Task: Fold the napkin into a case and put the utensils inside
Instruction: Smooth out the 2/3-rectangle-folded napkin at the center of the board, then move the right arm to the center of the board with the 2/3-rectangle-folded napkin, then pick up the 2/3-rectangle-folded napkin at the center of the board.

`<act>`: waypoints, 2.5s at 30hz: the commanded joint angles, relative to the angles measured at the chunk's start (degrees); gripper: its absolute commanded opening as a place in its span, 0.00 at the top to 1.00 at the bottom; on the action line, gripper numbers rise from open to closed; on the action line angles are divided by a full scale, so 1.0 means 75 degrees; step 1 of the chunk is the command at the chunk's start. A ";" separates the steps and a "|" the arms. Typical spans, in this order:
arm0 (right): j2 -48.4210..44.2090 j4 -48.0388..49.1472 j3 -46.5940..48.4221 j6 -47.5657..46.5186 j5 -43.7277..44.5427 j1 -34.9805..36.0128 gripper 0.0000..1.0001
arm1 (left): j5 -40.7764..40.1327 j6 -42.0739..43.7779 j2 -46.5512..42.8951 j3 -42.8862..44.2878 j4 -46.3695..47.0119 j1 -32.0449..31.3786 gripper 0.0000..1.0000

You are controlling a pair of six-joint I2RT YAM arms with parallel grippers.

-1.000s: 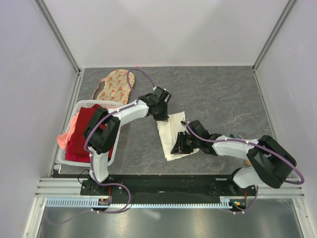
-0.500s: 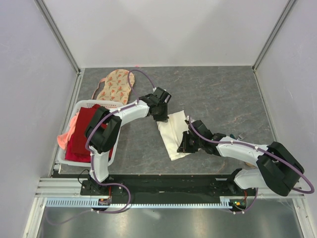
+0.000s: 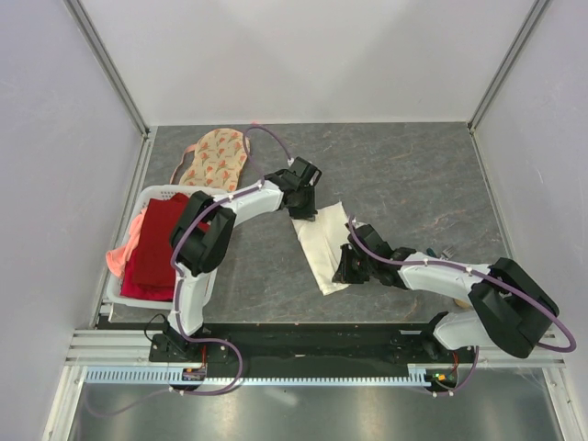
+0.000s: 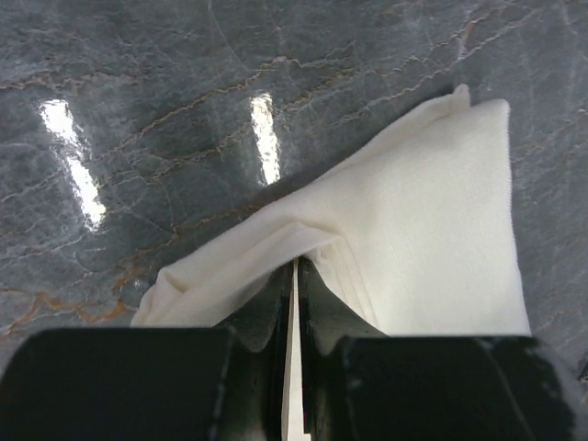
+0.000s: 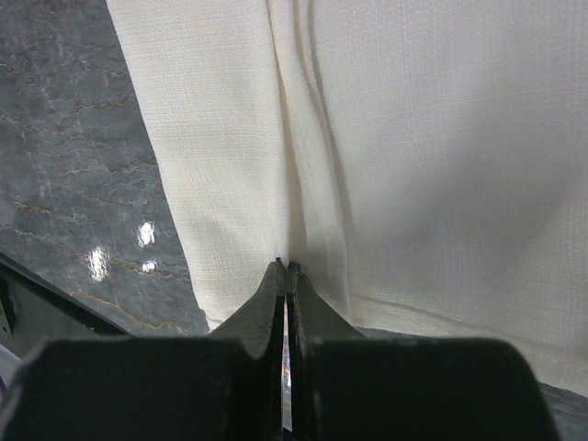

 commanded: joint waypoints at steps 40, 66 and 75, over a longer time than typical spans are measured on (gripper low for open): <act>-0.0926 -0.2394 0.0885 -0.1575 0.0055 -0.3243 0.33 | 0.0726 0.0232 -0.4499 -0.3004 0.1017 -0.1461 0.53; -0.2847 -0.1724 -0.0616 0.0264 -0.0769 -0.2598 0.30 | -0.3108 0.1134 -0.3434 -0.3345 0.1593 -0.4533 0.30; -0.2671 -0.2217 -0.0440 -0.0323 -0.1002 -0.3853 0.24 | -0.3378 0.0864 -0.2087 -0.2268 0.0937 -0.4767 0.33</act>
